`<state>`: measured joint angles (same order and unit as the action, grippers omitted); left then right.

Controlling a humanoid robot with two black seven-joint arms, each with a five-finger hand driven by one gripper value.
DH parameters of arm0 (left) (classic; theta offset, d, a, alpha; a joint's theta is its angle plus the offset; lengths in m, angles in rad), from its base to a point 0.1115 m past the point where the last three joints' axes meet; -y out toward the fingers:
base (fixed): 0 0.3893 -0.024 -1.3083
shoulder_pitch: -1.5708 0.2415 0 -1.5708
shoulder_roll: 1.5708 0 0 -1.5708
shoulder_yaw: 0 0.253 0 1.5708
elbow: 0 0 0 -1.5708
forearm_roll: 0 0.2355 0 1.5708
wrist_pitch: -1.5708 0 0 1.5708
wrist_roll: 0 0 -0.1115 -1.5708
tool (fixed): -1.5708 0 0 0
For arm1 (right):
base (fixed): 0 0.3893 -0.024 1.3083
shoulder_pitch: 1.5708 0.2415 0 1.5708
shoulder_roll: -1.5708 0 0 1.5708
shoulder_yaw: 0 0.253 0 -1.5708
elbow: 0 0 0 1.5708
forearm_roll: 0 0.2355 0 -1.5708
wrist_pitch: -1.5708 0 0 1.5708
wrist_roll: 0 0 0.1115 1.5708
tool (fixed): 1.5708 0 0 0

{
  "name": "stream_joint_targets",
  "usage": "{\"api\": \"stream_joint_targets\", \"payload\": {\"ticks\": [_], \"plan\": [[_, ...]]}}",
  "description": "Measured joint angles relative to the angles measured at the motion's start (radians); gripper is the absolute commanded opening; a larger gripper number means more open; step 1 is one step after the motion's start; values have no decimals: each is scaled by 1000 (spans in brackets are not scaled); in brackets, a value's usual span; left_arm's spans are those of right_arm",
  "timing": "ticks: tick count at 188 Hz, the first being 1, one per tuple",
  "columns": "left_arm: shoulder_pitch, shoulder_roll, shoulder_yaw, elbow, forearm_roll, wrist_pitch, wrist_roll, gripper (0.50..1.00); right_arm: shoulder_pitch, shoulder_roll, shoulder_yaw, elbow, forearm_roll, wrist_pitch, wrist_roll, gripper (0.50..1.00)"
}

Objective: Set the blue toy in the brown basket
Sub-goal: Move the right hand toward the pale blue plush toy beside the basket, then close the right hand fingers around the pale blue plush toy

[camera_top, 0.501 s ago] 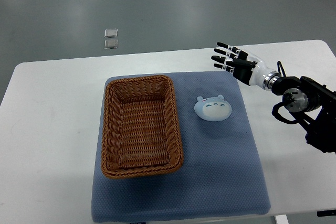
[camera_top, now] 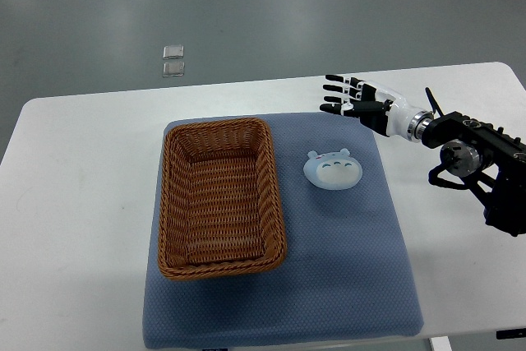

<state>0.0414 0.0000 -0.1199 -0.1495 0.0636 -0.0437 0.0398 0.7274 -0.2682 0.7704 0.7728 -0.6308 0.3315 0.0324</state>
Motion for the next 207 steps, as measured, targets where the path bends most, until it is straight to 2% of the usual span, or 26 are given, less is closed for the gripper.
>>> {"api": "stream_joint_targets", "payload": {"ticks": [24,52,96,139,158,182,207], "plan": [[0,0,0,1,1,0,0,1000,4,-43,-3,69,-243,27,17,917],[0,0,2,1,1,0,0,1000,39,-100,-58,120,-464,67,70,917],[0,0,2,1,1,0,0,1000,105,-237,-277,256,-615,69,151,917],[0,0,3,1,1,0,0,1000,118,-288,-336,329,-702,62,187,917],[0,0,3,1,1,0,0,1000,112,-281,-336,331,-715,44,188,915],[0,0,3,1,1,0,0,1000,85,-269,-348,313,-748,-35,188,913],[0,0,3,1,1,0,0,1000,77,-257,-368,308,-755,-71,187,907]]}}
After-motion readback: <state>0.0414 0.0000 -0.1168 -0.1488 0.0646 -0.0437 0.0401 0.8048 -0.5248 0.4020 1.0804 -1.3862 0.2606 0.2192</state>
